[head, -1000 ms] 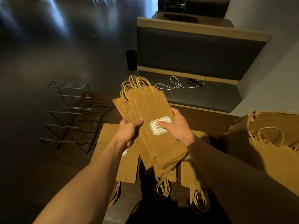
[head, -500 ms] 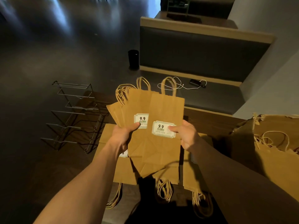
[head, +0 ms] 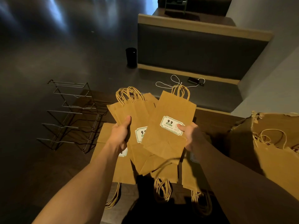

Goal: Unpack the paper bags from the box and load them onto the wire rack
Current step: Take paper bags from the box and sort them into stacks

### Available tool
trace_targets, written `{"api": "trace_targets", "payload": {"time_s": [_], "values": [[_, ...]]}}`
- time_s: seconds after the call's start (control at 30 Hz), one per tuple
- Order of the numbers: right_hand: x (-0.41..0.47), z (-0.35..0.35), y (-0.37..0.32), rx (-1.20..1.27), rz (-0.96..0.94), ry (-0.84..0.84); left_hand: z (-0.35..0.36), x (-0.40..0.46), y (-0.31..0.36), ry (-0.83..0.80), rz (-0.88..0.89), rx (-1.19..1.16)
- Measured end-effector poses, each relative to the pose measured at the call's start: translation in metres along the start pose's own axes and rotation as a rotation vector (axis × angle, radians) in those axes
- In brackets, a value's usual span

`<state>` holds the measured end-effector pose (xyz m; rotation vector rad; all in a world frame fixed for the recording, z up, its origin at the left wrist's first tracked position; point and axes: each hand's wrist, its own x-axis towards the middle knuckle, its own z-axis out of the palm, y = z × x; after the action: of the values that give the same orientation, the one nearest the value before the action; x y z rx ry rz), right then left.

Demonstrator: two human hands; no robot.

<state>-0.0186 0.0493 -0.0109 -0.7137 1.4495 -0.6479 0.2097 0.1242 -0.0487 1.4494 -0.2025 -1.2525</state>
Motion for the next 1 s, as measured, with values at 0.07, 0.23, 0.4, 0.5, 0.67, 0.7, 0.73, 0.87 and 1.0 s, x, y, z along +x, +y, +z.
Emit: {"api": "trace_targets", "payload": {"time_s": [0.07,0.23,0.4,0.5,0.67,0.7,0.73,0.87,1.0], "values": [[0.001,-0.005,0.001,0.049,-0.031,-0.069,-0.001,0.002,0.002,0.007,-0.009,0.033],[-0.004,0.005,-0.021,-0.194,-0.22,0.058,0.007,0.0,0.004,0.086,0.119,0.112],[-0.018,0.021,-0.056,-1.213,-0.858,0.149,-0.005,0.004,0.009,0.037,0.422,0.335],[-0.036,0.039,-0.06,-1.667,-1.352,0.126,0.007,-0.004,0.017,0.033,0.407,0.42],[-0.041,0.065,-0.039,-1.713,-1.476,0.021,0.026,-0.025,0.019,-0.184,0.24,0.21],[-0.042,0.067,-0.035,-1.682,-1.459,0.008,0.027,-0.029,0.018,-0.252,0.229,0.189],[-0.043,0.067,-0.03,-1.644,-1.434,-0.007,0.026,-0.033,0.016,-0.295,0.216,0.185],[-0.039,0.061,-0.019,-1.463,-1.19,-0.084,0.025,-0.03,0.002,-0.416,0.165,0.159],[-0.032,0.051,-0.009,-1.416,-1.057,-0.082,0.033,-0.03,-0.003,-0.396,0.094,0.137]]}}
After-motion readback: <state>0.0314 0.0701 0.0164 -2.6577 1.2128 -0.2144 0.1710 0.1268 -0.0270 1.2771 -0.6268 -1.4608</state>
